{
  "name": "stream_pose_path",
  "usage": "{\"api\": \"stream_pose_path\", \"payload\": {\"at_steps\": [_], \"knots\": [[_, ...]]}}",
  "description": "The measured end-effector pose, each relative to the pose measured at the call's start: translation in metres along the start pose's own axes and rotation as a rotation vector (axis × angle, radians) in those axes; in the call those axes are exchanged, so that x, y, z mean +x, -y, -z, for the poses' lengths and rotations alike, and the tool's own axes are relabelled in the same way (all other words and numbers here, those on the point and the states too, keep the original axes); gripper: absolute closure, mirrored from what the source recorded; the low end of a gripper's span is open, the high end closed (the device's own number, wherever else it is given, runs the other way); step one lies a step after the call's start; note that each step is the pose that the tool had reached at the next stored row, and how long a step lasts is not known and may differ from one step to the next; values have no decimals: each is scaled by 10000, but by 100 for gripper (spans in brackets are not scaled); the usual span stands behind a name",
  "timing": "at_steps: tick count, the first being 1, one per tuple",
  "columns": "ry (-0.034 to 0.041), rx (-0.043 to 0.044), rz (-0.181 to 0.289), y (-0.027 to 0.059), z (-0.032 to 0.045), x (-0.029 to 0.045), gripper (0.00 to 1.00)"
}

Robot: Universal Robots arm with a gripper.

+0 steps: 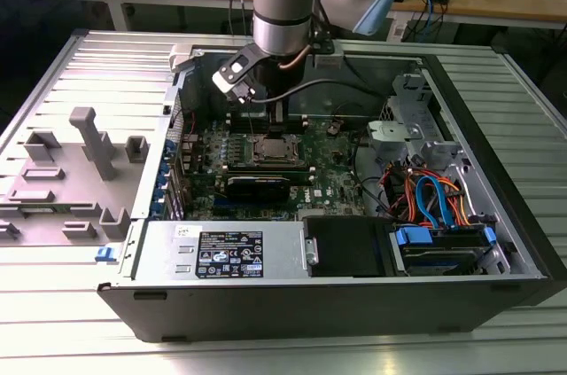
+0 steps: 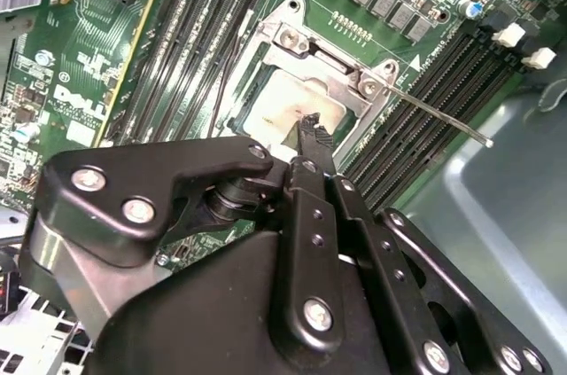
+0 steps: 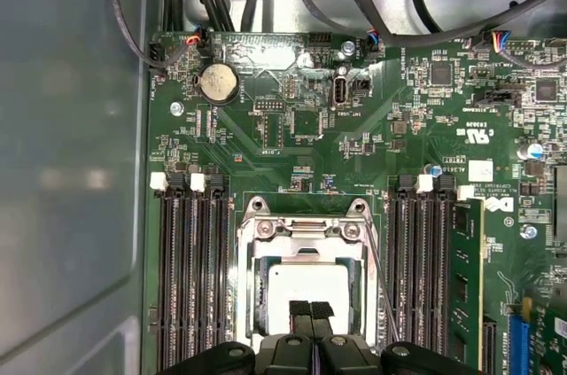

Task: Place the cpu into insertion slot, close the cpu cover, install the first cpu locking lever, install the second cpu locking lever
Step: 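Install the first cpu locking lever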

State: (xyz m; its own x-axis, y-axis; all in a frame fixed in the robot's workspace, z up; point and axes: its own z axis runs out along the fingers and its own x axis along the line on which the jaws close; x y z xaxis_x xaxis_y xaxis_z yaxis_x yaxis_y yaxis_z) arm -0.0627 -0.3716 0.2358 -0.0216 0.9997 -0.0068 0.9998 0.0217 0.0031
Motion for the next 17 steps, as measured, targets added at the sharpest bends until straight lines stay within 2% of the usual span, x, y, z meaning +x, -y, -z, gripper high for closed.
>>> {"api": "stream_pose_path", "payload": {"at_steps": [7,13,17], "knots": [[0,1,1,0,150,-1,89],[0,0,0,-1,222,-2,89],[0,0,0,-1,308,-2,89]]}}
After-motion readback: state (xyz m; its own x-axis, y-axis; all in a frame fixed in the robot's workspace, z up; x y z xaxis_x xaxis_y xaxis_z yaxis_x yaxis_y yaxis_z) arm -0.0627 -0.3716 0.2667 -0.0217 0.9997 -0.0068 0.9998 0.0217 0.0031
